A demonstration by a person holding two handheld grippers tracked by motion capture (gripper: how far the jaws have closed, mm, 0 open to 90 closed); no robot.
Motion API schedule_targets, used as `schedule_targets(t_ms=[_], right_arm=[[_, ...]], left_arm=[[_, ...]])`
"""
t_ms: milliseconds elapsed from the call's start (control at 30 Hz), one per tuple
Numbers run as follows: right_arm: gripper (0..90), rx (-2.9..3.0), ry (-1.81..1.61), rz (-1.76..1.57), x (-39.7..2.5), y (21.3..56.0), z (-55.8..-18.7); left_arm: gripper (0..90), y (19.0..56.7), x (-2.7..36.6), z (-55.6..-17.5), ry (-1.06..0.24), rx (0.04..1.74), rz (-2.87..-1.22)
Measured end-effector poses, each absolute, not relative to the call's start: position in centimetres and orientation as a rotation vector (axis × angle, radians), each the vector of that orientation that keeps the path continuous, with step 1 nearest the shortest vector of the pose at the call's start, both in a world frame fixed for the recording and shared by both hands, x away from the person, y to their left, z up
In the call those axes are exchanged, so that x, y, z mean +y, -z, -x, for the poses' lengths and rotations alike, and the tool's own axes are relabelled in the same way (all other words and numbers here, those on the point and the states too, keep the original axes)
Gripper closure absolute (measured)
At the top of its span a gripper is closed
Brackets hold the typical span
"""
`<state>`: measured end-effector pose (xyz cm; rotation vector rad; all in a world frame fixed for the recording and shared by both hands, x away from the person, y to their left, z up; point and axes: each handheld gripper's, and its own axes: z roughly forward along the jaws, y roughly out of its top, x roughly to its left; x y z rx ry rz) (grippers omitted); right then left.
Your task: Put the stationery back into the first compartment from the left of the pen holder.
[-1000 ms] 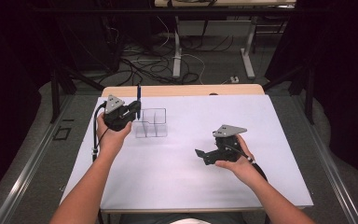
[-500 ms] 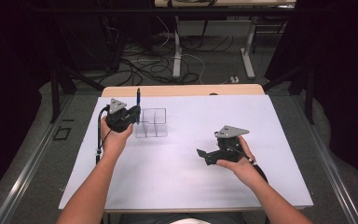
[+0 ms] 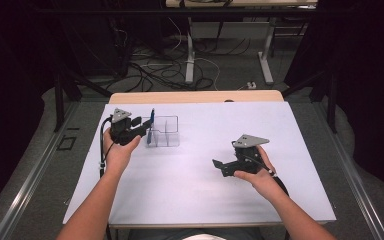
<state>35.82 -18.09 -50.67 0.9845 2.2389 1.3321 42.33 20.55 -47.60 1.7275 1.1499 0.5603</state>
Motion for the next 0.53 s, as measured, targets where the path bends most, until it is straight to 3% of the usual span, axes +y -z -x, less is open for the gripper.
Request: schedule_targets(t_ms=[67,333,533], right_arm=[[1.1,2.240,-1.325,-0.989,-18.3,50.5,-35.8],[0.8,2.220,-1.332,-1.002,-18.9,50.5,-35.6],[0.2,2.215,-1.327,-1.024,-19.3,50.6,-35.5]], left_arm=[[45.7,47.5,20.9,-41.8,-0.550,1.151,-1.700],[34.1,46.8,22.6,-39.6,-0.494,1.139,-1.681],[15.9,46.9,23.5,-38.0,-0.442,1.149,-1.689]])
